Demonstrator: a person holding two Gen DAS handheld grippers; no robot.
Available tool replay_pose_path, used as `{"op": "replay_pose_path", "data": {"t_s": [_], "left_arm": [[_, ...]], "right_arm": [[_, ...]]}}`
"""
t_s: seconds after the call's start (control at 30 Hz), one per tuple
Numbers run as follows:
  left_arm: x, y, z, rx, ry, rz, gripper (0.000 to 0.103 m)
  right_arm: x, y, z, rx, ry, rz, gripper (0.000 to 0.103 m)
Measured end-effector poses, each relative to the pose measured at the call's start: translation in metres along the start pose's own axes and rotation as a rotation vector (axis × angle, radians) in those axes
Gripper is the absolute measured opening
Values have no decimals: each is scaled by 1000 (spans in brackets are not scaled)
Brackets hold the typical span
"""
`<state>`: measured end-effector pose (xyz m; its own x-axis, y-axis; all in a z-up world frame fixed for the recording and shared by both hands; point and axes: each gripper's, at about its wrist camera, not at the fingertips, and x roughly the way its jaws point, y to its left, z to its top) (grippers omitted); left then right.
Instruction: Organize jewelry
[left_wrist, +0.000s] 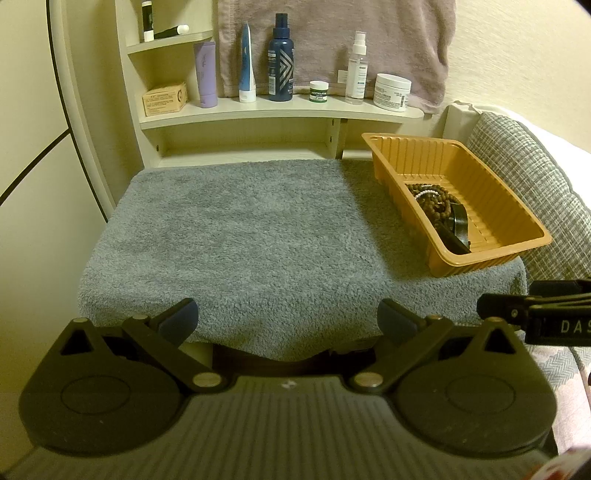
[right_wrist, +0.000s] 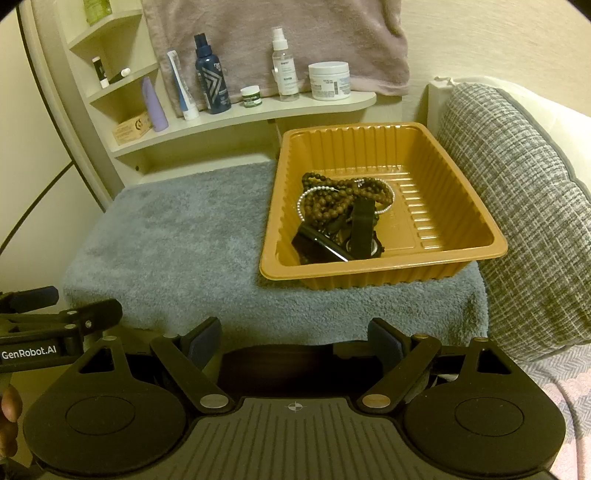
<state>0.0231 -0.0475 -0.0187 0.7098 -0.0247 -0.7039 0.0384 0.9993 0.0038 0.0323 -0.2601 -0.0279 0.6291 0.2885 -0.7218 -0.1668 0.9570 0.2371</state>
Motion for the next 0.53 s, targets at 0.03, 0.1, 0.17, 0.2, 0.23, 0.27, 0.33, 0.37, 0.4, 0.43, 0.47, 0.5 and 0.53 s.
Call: {"op": "replay_pose_path", "data": {"t_s": [0.03, 0.1, 0.17, 0.2, 0.23, 0.27, 0.33, 0.37, 0.4, 0.43, 0.47, 0.5, 0.53], "left_arm": [[0, 0, 0, 0, 0, 0, 102], [0, 0, 0, 0, 0, 0, 102], [0, 0, 0, -1, 0, 1, 102], [0, 0, 0, -1, 0, 1, 102], [0, 0, 0, -1, 0, 1, 102], [0, 0, -1, 0, -1, 0, 102], [0, 0, 0, -2, 0, 0, 102], [0, 0, 0, -2, 0, 0, 102], [-1, 0, 0, -5, 0, -2, 102], [-1, 1, 0, -7, -2, -3, 102], [-1, 1, 0, -8, -4, -2, 102], [-1, 1, 0, -8, -5, -1, 102], [-1, 1, 0, -11, -4, -1, 102]], "right_arm": [[0, 0, 0, 0, 0, 1, 86], [0, 0, 0, 0, 1, 0, 86], [0, 0, 0, 0, 0, 1, 86], [0, 0, 0, 0, 1, 0, 86], [0, -1, 0, 1, 1, 0, 86], [0, -1, 0, 2, 1, 0, 86], [-1, 0, 1, 2, 0, 0, 86], [-1, 0, 1, 1, 0, 0, 86], [-1, 0, 1, 2, -1, 1, 86], [-1, 0, 1, 2, -1, 1, 86], [0, 0, 0, 3, -1, 1, 86], [0, 0, 0, 3, -1, 1, 86], [0, 0, 1, 3, -1, 0, 86]]}}
